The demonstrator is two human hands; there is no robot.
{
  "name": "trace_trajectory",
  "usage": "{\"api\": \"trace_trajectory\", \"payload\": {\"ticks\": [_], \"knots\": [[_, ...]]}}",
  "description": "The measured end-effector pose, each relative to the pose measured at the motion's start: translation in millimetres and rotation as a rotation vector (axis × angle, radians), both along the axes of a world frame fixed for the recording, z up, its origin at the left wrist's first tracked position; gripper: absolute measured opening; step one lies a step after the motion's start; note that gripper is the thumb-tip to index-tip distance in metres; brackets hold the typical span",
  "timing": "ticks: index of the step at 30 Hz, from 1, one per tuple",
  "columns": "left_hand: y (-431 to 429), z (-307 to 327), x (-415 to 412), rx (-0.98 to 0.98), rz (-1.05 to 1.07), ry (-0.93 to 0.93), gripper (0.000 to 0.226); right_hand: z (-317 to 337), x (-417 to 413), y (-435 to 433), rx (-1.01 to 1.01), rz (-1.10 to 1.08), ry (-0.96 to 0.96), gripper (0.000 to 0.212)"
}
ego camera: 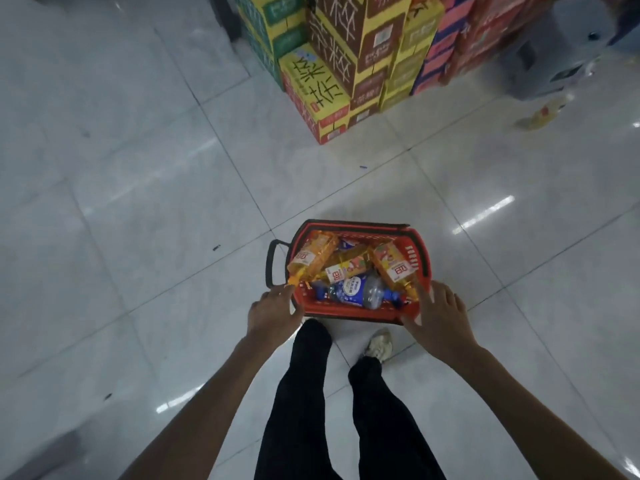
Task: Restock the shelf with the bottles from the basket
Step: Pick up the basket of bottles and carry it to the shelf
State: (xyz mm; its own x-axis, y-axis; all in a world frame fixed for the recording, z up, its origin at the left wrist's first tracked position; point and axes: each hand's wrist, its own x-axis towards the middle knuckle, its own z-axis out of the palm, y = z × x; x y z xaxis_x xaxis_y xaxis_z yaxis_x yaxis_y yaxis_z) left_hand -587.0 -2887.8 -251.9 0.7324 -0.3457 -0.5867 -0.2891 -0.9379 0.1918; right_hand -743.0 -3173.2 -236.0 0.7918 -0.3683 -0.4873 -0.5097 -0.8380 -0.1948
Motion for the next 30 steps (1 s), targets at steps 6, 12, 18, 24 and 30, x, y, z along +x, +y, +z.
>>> {"api": "trace_trajectory", "payload": {"ticks": [6, 12, 18, 24, 30], "knots": [[-8, -110, 30, 0.050, -0.005, 0.094, 0.050, -86, 17, -18, 0.016, 0.028, 0.144, 0.078], [-30, -201, 68, 0.038, 0.054, 0.108, 0.068, -168, 37, -35, 0.068, -0.041, 0.218, 0.076], [-59, -270, 75, 0.050, 0.167, 0.124, 0.085, -235, 49, -65, 0.120, -0.203, 0.260, 0.078], [-89, -291, 55, 0.073, 0.470, -0.052, 0.094, -283, 53, -103, 0.164, -0.320, 0.255, 0.082], [-111, -281, 32, 0.104, 0.497, -0.215, 0.082, -301, 57, -128, 0.283, -0.531, 0.241, 0.077]]}}
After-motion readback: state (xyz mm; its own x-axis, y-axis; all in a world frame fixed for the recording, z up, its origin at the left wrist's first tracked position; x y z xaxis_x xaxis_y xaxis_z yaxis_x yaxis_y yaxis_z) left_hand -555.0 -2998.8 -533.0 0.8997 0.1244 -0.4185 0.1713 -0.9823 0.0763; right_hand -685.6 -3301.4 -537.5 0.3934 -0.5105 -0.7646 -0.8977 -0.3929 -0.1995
